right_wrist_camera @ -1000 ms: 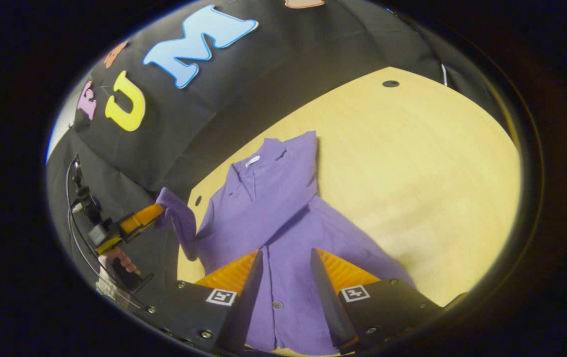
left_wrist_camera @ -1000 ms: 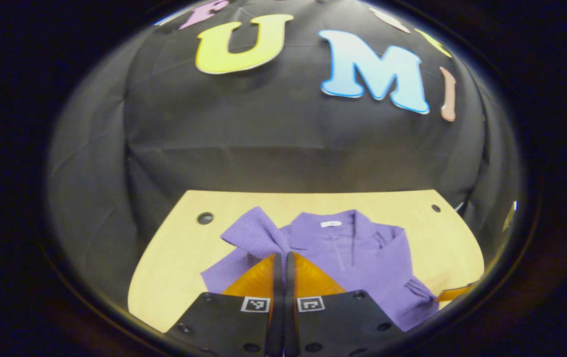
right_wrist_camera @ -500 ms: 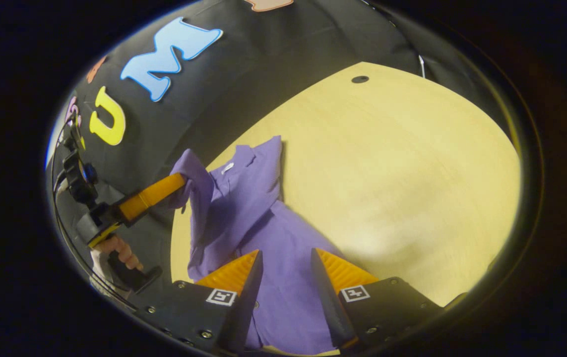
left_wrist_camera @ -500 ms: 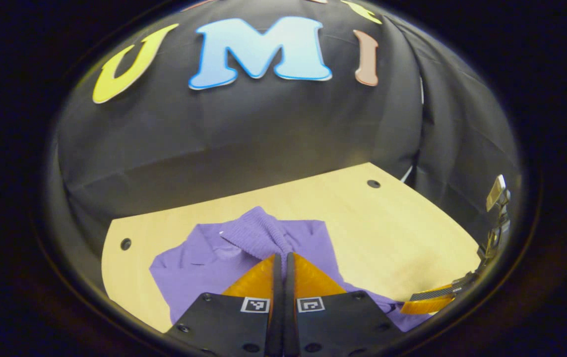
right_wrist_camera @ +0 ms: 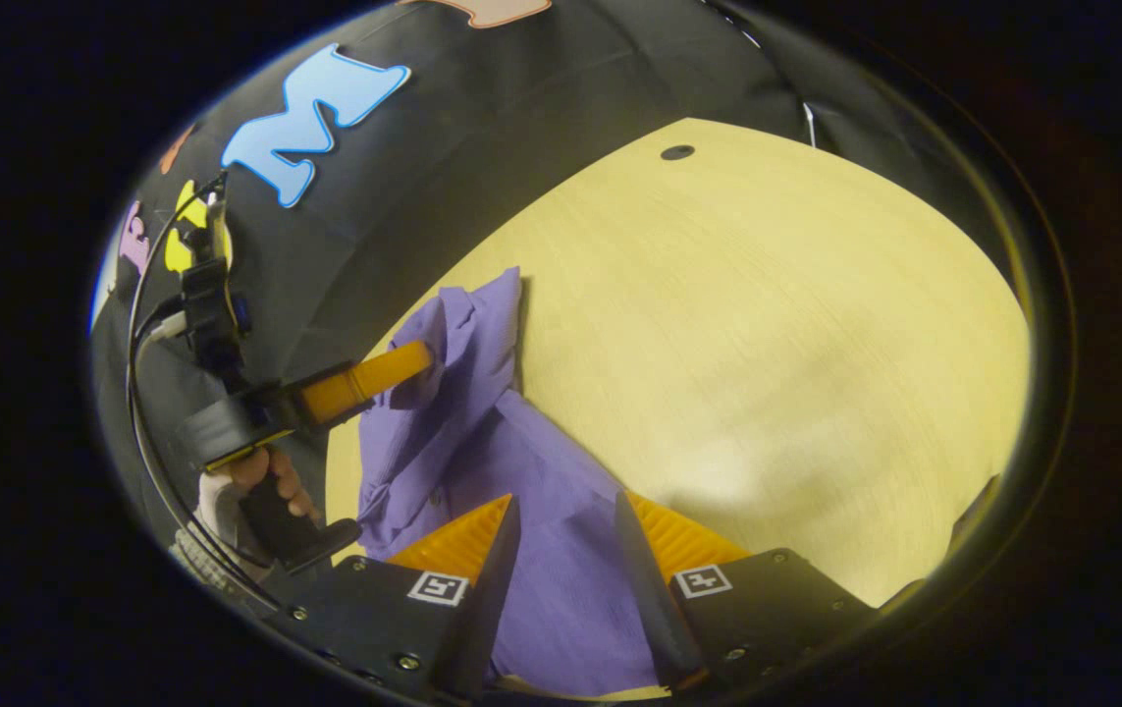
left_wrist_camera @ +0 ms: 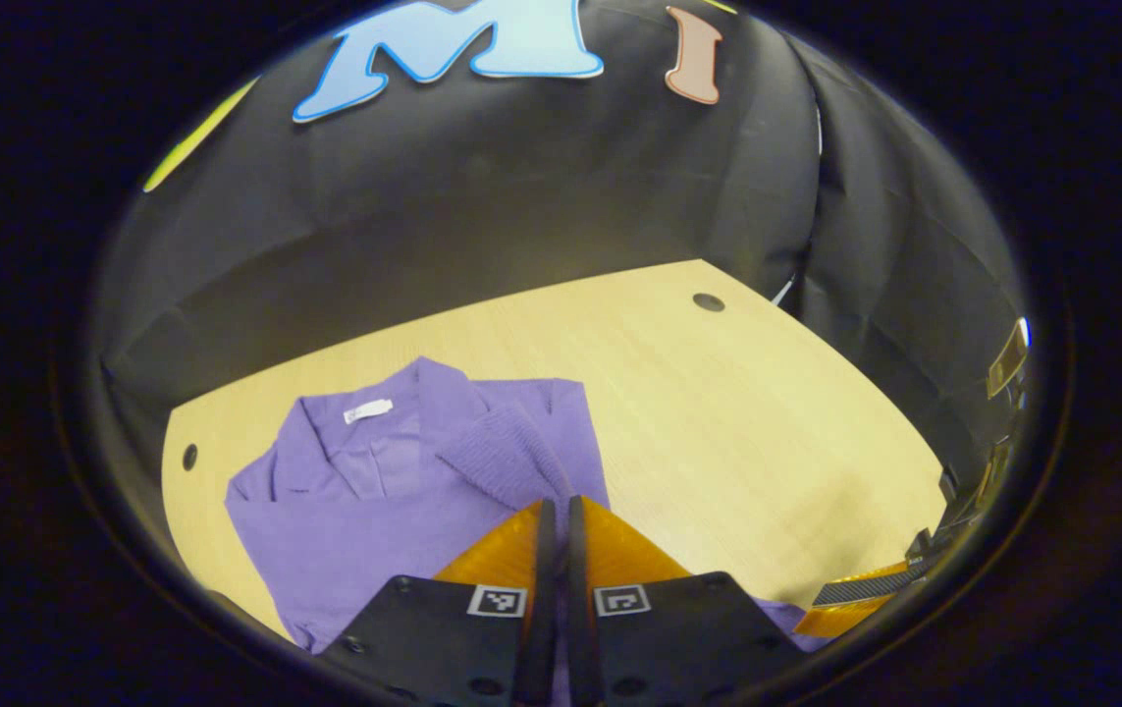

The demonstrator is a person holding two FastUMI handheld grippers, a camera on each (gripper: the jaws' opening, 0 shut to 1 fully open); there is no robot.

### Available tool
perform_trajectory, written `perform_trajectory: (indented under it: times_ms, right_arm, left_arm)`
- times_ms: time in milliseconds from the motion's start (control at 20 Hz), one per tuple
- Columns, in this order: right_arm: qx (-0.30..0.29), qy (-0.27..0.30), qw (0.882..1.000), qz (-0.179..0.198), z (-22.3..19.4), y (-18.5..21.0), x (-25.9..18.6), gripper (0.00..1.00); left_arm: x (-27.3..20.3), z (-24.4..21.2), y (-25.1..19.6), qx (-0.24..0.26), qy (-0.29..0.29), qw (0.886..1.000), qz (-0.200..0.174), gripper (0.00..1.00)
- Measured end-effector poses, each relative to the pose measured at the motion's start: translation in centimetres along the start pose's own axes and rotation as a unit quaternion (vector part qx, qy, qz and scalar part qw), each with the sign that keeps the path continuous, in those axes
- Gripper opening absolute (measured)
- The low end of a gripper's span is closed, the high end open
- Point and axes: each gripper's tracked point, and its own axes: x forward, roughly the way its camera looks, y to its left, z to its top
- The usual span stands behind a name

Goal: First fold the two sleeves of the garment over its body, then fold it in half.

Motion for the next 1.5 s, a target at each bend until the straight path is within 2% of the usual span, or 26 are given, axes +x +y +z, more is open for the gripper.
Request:
perform_trajectory:
  times_ms: [100,150,250,350,450,500,600,750,800,850,900,950,1000,1050,1300,1350,1400,1500]
  right_arm:
    - [0.006,0.000,1.000,-0.002,0.0,-0.6,-0.4,0.62]
    - [0.008,0.000,1.000,-0.004,0.0,-0.9,-0.4,0.62]
    - [0.010,0.001,1.000,-0.005,0.0,-1.2,-0.6,0.62]
    - [0.009,0.002,1.000,-0.005,0.1,-1.3,-0.6,0.62]
    - [0.008,0.003,1.000,-0.004,0.2,-1.3,-0.8,0.62]
    - [0.007,0.004,1.000,-0.003,0.2,-1.3,-0.7,0.62]
    - [0.003,0.007,1.000,-0.003,0.2,-1.3,-0.7,0.62]
    - [-0.001,0.010,1.000,-0.003,0.0,-1.4,-0.7,0.62]
    - [-0.004,0.011,1.000,-0.002,-0.1,-1.3,-0.7,0.62]
    - [-0.007,0.013,1.000,-0.002,-0.2,-1.3,-0.7,0.62]
    - [-0.012,0.016,1.000,-0.002,-0.3,-1.3,-0.8,0.62]
    - [-0.017,0.019,1.000,-0.001,-0.5,-1.2,-0.8,0.62]
    - [-0.021,0.022,1.000,-0.001,-0.6,-1.3,-0.8,0.62]
    - [-0.023,0.025,0.999,0.000,-0.8,-1.2,-0.7,0.62]
    - [-0.058,0.053,0.997,-0.003,-2.7,-1.1,-0.9,0.62]
    - [-0.067,0.061,0.996,-0.005,-3.2,-1.1,-1.0,0.62]
    - [-0.075,0.067,0.995,-0.007,-3.7,-1.1,-1.1,0.62]
    - [-0.091,0.080,0.993,-0.015,-4.7,-1.1,-1.1,0.62]
  left_arm:
    - [0.3,-0.3,-0.2,-0.020,0.004,1.000,-0.006,0.14]
    - [0.4,-0.4,-0.2,-0.026,0.005,1.000,-0.007,0.23]
    - [0.5,-0.5,0.2,-0.031,0.006,0.999,-0.005,0.34]
    - [0.2,-0.6,0.2,-0.037,0.005,0.999,-0.004,0.60]
    - [-0.2,-0.7,0.7,-0.045,0.004,0.999,0.001,0.68]
    - [-0.6,-1.0,1.1,-0.051,0.005,0.999,0.003,0.66]
    - [-1.5,-1.4,2.1,-0.058,0.005,0.998,0.009,0.73]
    - [-3.1,-2.1,4.2,-0.064,0.003,0.998,0.026,0.72]
    - [-3.8,-2.4,5.1,-0.064,0.001,0.997,0.034,0.78]
    - [-4.7,-2.9,6.1,-0.062,-0.001,0.997,0.043,0.72]
    - [-5.4,-3.3,7.0,-0.060,-0.004,0.997,0.051,0.78]
    - [-6.2,-3.8,7.8,-0.056,-0.007,0.997,0.059,0.72]
    - [-7.1,-4.7,8.7,-0.049,-0.007,0.996,0.068,0.78]
    - [-8.1,-5.7,9.3,-0.042,-0.004,0.996,0.073,0.72]
    - [-12.9,-11.5,10.5,-0.032,0.011,0.995,0.099,0.72]
    - [-13.8,-13.0,10.5,-0.036,0.017,0.994,0.101,0.77]
    - [-14.7,-14.5,10.5,-0.040,0.024,0.994,0.103,0.72]
    - [-16.4,-17.3,10.5,-0.046,0.039,0.992,0.108,0.80]
